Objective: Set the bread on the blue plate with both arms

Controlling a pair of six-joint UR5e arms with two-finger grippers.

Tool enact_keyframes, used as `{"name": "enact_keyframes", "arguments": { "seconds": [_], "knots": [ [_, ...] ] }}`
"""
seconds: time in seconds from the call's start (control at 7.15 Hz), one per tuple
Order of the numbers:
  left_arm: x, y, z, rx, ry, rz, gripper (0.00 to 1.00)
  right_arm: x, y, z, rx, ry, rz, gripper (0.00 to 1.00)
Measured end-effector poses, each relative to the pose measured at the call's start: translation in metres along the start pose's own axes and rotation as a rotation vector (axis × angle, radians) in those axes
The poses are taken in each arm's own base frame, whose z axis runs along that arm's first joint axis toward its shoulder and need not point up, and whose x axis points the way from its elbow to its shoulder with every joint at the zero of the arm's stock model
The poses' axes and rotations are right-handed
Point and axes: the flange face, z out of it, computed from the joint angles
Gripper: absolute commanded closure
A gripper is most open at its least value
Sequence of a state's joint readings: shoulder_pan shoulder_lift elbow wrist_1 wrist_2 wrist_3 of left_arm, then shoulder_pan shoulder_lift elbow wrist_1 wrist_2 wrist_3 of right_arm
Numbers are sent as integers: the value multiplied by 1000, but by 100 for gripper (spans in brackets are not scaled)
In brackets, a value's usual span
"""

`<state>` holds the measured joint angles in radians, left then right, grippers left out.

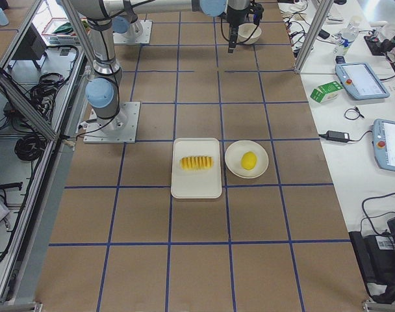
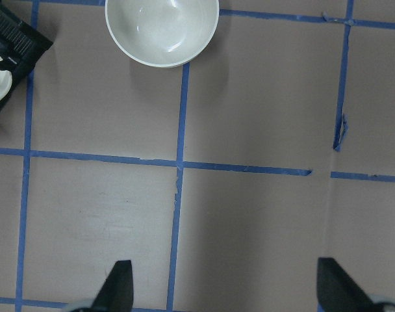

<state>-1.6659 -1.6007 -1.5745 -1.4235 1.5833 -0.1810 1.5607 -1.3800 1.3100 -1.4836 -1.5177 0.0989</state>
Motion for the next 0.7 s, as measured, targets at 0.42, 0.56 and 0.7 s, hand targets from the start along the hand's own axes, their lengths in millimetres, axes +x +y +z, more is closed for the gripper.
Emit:
{"name": "enact_keyframes", "arguments": {
  "seconds": [0.42,0.56,0.7],
  "knots": [
    [1,0,3,-5,-1,1,0,2,0,0,-2,2,-1,0],
    [1,0,3,-4,-2,1,0,3,0,2,-9,4,-6,0],
    [1,0,2,-3,-1,2,0,4,0,3,-12,8,-8,0]
  ]
}}
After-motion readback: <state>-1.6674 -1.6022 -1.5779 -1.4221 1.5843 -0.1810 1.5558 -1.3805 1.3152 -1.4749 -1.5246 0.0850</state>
